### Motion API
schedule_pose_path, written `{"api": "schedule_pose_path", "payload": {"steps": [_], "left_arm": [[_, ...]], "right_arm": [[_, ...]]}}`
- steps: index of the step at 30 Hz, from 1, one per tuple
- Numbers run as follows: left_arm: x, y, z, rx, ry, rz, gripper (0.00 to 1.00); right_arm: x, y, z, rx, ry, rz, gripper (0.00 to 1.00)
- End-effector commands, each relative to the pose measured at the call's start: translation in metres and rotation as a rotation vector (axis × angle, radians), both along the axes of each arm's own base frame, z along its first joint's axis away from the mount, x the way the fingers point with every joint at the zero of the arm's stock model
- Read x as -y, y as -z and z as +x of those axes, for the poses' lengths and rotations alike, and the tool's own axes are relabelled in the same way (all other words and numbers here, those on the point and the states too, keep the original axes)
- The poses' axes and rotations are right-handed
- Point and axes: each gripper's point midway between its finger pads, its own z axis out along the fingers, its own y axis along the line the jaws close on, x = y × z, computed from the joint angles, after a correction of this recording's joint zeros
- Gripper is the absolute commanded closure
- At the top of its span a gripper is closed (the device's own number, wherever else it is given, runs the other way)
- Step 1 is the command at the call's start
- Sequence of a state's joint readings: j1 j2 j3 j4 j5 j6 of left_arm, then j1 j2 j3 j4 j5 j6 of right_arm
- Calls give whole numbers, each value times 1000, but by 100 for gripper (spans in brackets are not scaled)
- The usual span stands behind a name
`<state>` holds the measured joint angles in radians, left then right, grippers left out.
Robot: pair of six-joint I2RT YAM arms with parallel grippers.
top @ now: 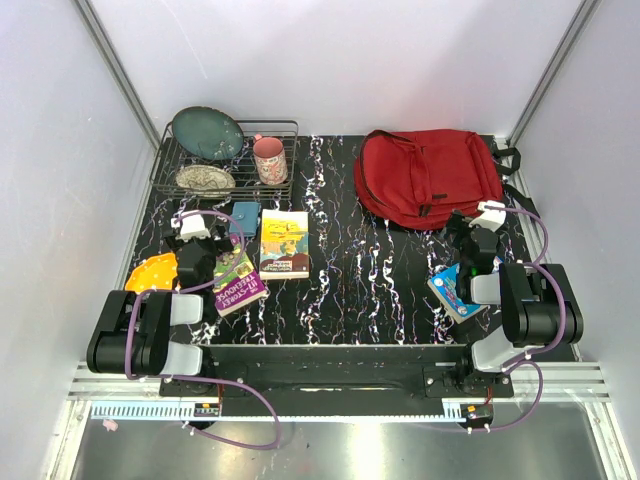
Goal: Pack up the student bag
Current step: Pick up the student bag at the center of the board.
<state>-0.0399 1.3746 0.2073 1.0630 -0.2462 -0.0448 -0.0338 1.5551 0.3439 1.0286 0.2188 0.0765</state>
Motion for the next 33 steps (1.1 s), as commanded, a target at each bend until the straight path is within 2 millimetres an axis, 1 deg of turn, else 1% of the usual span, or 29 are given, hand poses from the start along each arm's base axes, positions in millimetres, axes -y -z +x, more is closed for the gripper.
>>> {"api": "schedule_pose_path", "payload": {"steps": [1,3,5,6,8,9,10,11,12,13,14,15,16,17,18,19,20,21,22,23,24,25,26,27,29,30,31,32,33], "left_arm": [[3,-22,9,77,18,4,1],[3,-22,9,77,18,4,1],[3,-22,8,79,19,0,1],[2,-23,9,76,15,5,1],[-1,-25,7,86,-12,13,1],[4,-34,11,95,-12,24,1],[3,-31,8,34,-24,32,1],[-2,-33,8,-4,-66,35,1],[-2,-60,19,10,-91,-4,1],[-9,-45,6,-117,-138,-11,1],[-17,-51,1,-129,-203,-28,1],[-16,-67,3,-93,-231,-118,1],[-17,-70,-8,-111,-251,-154,1],[-15,-75,-13,-105,-254,-198,1],[-11,-87,-14,-77,-254,-266,1],[-9,-94,-24,-74,-245,-285,1],[-2,-99,-26,-66,-204,-307,1],[2,-104,-28,-52,-185,-336,1],[4,-107,-38,-51,-179,-365,1],[1,-106,-45,-55,-211,-397,1],[0,-108,-50,-39,-246,-460,1],[-3,-109,-59,-44,-262,-473,1],[5,-113,-61,-45,-213,-474,1],[11,-120,-62,-47,-152,-439,1],[26,-130,-69,-50,-69,-472,1],[27,-139,-72,-32,-72,-509,1],[27,-139,-78,-46,-69,-506,1],[34,-144,-80,-48,-19,-493,1],[36,-146,-81,-53,18,-440,1]], "right_arm": [[5,-22,10,77,21,-11,0],[3,-24,9,85,9,-13,0],[-1,-34,3,117,-15,-20,0],[-7,-37,3,113,-51,-20,0],[-7,-46,1,91,-48,-8,0],[2,-48,-2,81,12,5,0],[8,-50,-5,65,57,25,0],[13,-55,-10,39,108,65,0],[21,-60,-15,34,167,78,0],[22,-64,-18,28,189,111,0],[21,-74,-23,31,228,197,0],[21,-79,-27,32,249,235,0],[19,-85,-29,35,248,263,0],[13,-94,-31,36,225,291,0],[-2,-98,-28,24,129,301,0],[-10,-103,-27,21,82,302,0],[-16,-106,-29,22,62,339,0],[-20,-105,-29,14,58,373,0],[-22,-106,-30,10,53,391,0],[-24,-104,-31,-7,46,406,0],[-27,-103,-32,-14,37,422,0],[-29,-103,-32,-19,30,436,0],[-30,-103,-32,-22,30,467,0],[-30,-102,-33,-30,41,498,0],[-25,-97,-33,-68,105,584,0],[-18,-90,-37,-103,134,612,0],[-16,-89,-36,-120,143,636,0],[-14,-86,-33,-150,156,667,0],[-13,-87,-32,-165,139,703,0]]}}
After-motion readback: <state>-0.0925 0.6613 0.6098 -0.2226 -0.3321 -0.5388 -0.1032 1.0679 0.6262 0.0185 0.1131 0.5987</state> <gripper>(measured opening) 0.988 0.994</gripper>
